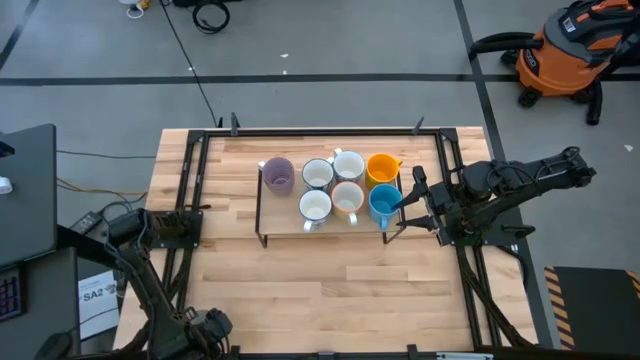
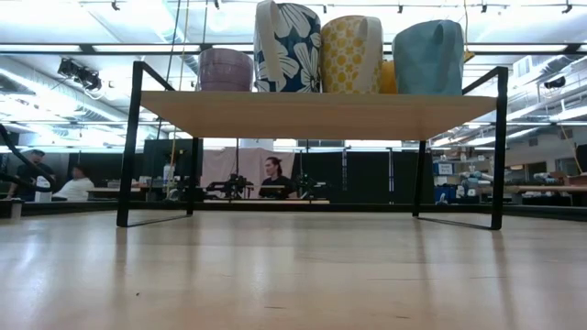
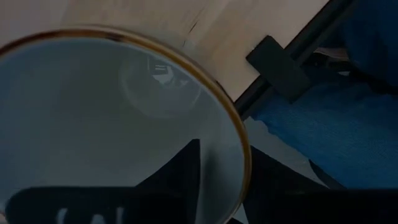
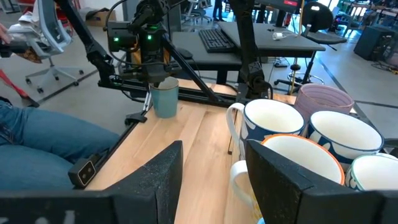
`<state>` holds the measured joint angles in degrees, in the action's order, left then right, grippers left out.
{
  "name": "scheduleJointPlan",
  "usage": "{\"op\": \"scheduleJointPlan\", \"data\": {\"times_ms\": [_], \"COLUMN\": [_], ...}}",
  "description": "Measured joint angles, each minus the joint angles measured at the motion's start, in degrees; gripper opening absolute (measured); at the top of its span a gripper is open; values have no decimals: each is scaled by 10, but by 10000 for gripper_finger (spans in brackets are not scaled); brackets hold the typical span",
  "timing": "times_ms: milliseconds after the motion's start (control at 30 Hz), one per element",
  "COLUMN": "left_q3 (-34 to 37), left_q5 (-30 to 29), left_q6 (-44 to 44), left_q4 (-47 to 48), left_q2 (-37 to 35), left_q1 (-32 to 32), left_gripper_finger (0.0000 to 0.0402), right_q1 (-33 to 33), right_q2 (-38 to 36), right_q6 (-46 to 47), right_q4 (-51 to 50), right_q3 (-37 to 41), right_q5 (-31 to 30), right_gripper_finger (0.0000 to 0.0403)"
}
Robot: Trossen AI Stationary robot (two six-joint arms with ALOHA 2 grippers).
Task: Place coffee mugs
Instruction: Put the green mug on the shelf
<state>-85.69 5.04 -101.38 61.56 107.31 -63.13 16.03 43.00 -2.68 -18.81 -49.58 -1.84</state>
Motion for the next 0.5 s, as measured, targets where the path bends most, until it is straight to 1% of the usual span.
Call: {"op": "scheduleJointPlan", "data": {"times_ms": [200,300,500], "left_q3": [0,0,0], "left_q5": [-3,-5,-1], "left_q6": [1,0,1], "left_q4": [3,5,2], "left_q2": [0,0,0], "left_q1": [6,14,33], "left_gripper_finger": [53,36,33], "right_q1": [0,0,0], "right_q2": [0,0,0], "right_q6": [0,0,0], "right_q4": [0,0,0], "right_q3": [0,0,0], "right_q5": [0,0,0], "right_gripper_finger": [181,181,181]}}
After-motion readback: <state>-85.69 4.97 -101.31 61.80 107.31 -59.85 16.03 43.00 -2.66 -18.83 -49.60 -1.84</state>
